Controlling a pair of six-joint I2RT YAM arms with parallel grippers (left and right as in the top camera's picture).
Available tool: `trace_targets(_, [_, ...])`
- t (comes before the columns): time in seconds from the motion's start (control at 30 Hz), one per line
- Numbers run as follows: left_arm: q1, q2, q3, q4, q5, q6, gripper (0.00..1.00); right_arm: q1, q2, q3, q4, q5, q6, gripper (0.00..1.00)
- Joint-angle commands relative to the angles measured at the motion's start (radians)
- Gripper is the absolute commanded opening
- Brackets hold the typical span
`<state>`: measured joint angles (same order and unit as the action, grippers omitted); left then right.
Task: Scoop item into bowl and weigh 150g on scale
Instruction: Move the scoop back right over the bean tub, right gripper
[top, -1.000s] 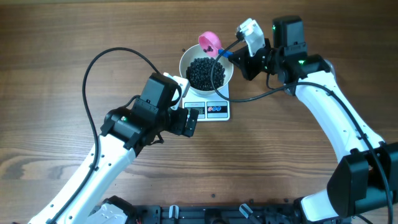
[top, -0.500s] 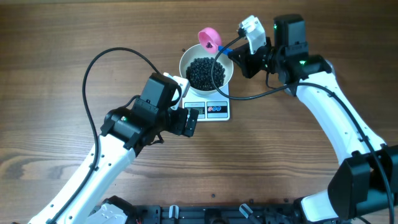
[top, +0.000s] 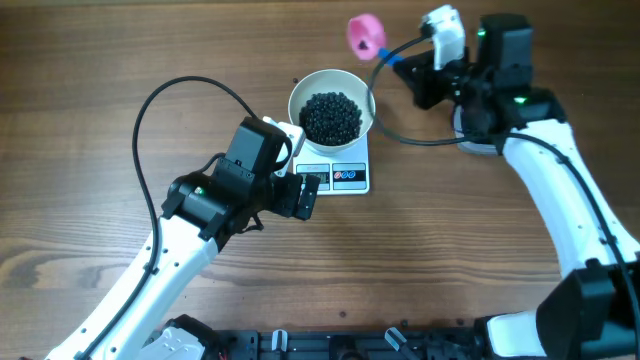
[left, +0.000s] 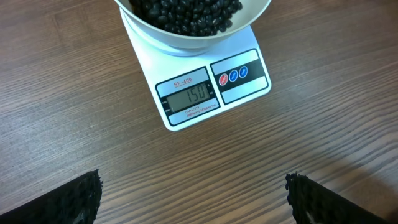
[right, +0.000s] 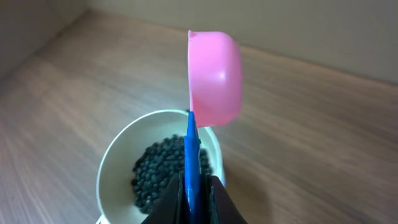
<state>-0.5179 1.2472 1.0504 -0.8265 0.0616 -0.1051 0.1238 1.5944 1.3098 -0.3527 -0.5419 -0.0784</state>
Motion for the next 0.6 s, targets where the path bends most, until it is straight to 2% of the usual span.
trace_targets(0.0, [0.003,-0.007,0.019,0.0,0.008,0.023,1.0,-0.07,-0.056,0.005,0.008,-0.017,0.122,0.05])
trace_targets(0.37, [0.003,-0.007,0.019,0.0,0.008,0.023,1.0,-0.298,-0.126,0.005,-0.018,-0.103,0.341,0.04])
trace_targets(0.57, [0.003,-0.007,0.019,0.0,0.008,0.023,1.0,-0.434,-0.146,0.005,-0.154,-0.122,0.351,0.04])
